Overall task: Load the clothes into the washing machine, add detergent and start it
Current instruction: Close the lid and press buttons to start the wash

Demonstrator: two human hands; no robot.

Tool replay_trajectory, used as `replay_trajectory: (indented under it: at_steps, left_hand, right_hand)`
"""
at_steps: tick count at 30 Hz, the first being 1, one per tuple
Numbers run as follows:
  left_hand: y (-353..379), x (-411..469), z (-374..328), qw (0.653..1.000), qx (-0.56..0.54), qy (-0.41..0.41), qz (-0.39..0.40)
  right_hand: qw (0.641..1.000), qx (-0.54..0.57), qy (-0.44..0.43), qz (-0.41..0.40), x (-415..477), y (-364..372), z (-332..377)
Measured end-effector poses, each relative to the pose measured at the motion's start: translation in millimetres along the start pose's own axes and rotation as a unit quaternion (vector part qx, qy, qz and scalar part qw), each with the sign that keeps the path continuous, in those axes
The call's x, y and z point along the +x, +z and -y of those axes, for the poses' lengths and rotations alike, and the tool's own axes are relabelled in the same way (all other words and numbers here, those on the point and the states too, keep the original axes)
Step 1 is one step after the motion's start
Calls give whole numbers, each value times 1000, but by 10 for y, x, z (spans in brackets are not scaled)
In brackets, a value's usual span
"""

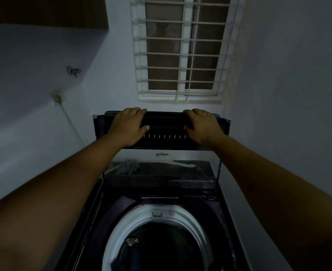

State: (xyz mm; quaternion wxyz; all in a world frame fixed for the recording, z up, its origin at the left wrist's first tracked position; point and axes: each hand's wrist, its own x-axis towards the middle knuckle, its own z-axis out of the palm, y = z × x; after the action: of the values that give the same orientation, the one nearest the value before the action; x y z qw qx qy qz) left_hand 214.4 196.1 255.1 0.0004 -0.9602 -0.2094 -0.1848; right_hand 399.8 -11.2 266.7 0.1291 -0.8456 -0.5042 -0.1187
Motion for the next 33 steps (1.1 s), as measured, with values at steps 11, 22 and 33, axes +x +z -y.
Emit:
replay_trajectory:
  at_steps: [11,22,33]
  left_hand:
    - [-474,-956,-223,993,-71,41,-85]
    - [-611,-2056,-459,989,-117,55,-64]
    - [-252,-3020,-483,989,-58,104,85]
  right_hand:
    - [998,15,6,-65,-1040,-427,450]
    - [994,35,46,-94,-2159,-423,814]
    - [994,87,27,55,-3130,-222,914]
